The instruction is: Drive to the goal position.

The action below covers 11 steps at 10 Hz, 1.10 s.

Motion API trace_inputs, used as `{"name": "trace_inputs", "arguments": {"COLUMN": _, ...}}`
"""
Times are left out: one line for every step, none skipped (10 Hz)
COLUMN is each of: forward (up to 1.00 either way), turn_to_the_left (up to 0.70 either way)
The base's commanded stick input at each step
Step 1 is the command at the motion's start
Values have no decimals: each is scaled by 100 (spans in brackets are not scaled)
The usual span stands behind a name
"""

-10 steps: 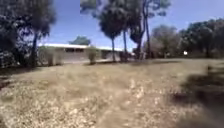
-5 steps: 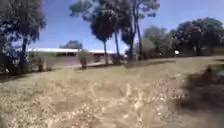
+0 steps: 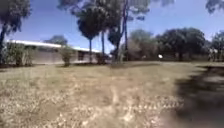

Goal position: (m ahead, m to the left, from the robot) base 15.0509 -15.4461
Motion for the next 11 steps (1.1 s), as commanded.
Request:
{"name": "trace_inputs", "arguments": {"forward": 70, "turn_to_the_left": -35}}
{"name": "trace_inputs", "arguments": {"forward": 70, "turn_to_the_left": -35}}
{"name": "trace_inputs", "arguments": {"forward": 70, "turn_to_the_left": -17}}
{"name": "trace_inputs", "arguments": {"forward": 70, "turn_to_the_left": 0}}
{"name": "trace_inputs", "arguments": {"forward": 70, "turn_to_the_left": 0}}
{"name": "trace_inputs", "arguments": {"forward": 70, "turn_to_the_left": 0}}
{"name": "trace_inputs", "arguments": {"forward": 70, "turn_to_the_left": 0}}
{"name": "trace_inputs", "arguments": {"forward": 70, "turn_to_the_left": 0}}
{"name": "trace_inputs", "arguments": {"forward": 70, "turn_to_the_left": 0}}
{"name": "trace_inputs", "arguments": {"forward": 70, "turn_to_the_left": 0}}
{"name": "trace_inputs", "arguments": {"forward": 70, "turn_to_the_left": 0}}
